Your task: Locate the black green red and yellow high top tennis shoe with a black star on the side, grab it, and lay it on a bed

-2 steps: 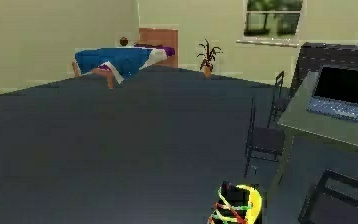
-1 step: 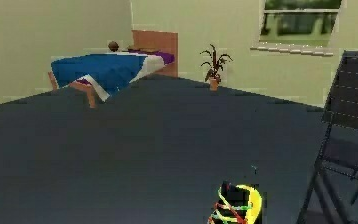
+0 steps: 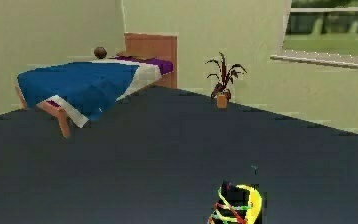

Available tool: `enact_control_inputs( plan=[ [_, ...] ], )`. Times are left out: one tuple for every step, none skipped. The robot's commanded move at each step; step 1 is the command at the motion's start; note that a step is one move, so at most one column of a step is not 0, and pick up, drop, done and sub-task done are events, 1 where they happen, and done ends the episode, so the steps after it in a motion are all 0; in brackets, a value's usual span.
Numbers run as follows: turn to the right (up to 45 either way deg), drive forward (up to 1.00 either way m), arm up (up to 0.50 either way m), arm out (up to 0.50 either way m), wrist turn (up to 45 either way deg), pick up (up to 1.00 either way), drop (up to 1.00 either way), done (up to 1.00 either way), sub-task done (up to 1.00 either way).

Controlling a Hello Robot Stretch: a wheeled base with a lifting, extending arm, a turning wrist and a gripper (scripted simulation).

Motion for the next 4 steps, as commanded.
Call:
enact_control_inputs(
  plan=[
    [0.0, 1.00, 0.00, 0.00, 0.0, 0.00, 0.00, 0.00, 0.00],
    [0.0, 1.00, 0.00, 0.00, 0.0, 0.00, 0.00, 0.00, 0.00],
    [-3.0, 0.00, 0.00, 0.00, 0.0, 0.00, 0.00, 0.00, 0.00],
    [0.0, 0.75, 0.00, 0.00, 0.0, 0.00, 0.00, 0.00, 0.00]
  ],
)
